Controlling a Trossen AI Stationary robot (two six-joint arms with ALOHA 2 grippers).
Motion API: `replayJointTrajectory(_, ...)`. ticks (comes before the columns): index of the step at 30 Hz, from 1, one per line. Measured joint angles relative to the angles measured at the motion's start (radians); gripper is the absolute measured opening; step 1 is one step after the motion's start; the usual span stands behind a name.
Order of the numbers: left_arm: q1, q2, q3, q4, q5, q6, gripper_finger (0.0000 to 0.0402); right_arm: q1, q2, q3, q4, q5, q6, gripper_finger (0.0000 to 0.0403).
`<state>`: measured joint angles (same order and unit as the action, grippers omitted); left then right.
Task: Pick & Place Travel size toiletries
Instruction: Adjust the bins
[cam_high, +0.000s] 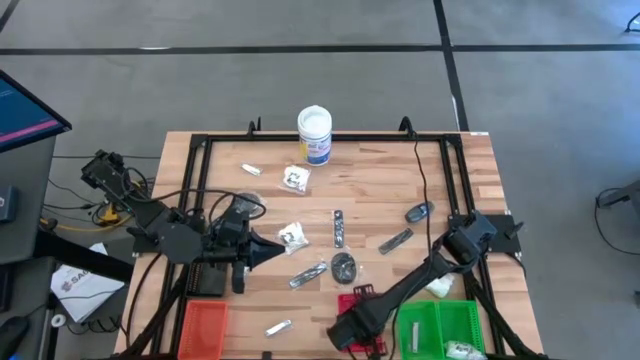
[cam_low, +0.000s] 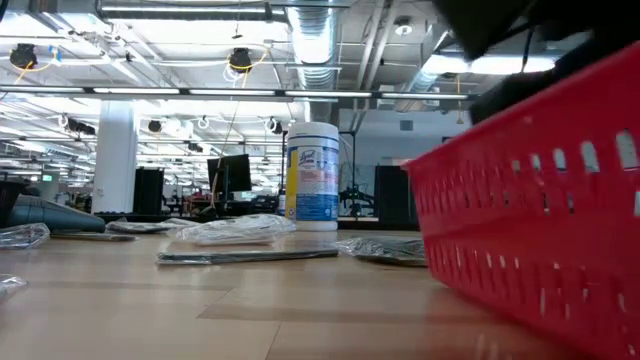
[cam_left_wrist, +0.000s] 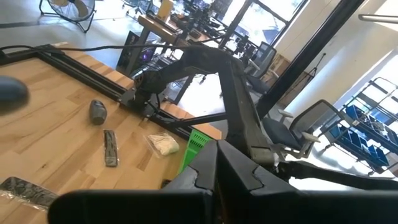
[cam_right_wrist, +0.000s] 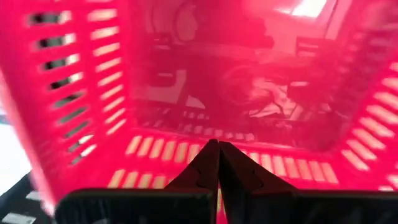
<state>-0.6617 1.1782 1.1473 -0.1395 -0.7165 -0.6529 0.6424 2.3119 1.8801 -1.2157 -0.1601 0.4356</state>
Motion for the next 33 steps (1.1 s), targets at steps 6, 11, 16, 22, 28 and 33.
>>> replayJointTrajectory(6,0.001,0.0,0.0,0.0,-0.017,0.002,0.0001,0.033,0.0,0.0,-0.007,-0.046,0.026,0.0)
replayJointTrajectory(11,0.002,0.0,0.0,-0.001,-0.017,0.014,0.0001,0.04,0.0,0.0,-0.012,-0.062,0.053,0.0)
replayJointTrajectory(16,0.002,0.0,0.0,-0.001,-0.017,0.015,0.0001,0.044,0.0,0.0,-0.056,-0.07,0.054,0.0)
replayJointTrajectory(22,0.002,0.0,0.0,-0.001,-0.017,0.014,0.0001,0.052,0.0,0.0,-0.064,-0.102,0.057,0.0)
replayJointTrajectory(28,0.002,0.0,0.0,-0.001,-0.017,0.014,0.0001,0.059,0.0,0.001,-0.064,-0.132,0.115,0.0)
replayJointTrajectory(33,0.002,0.0,0.0,-0.001,-0.017,0.013,0.0001,0.059,0.0,0.001,-0.071,-0.132,0.169,0.0)
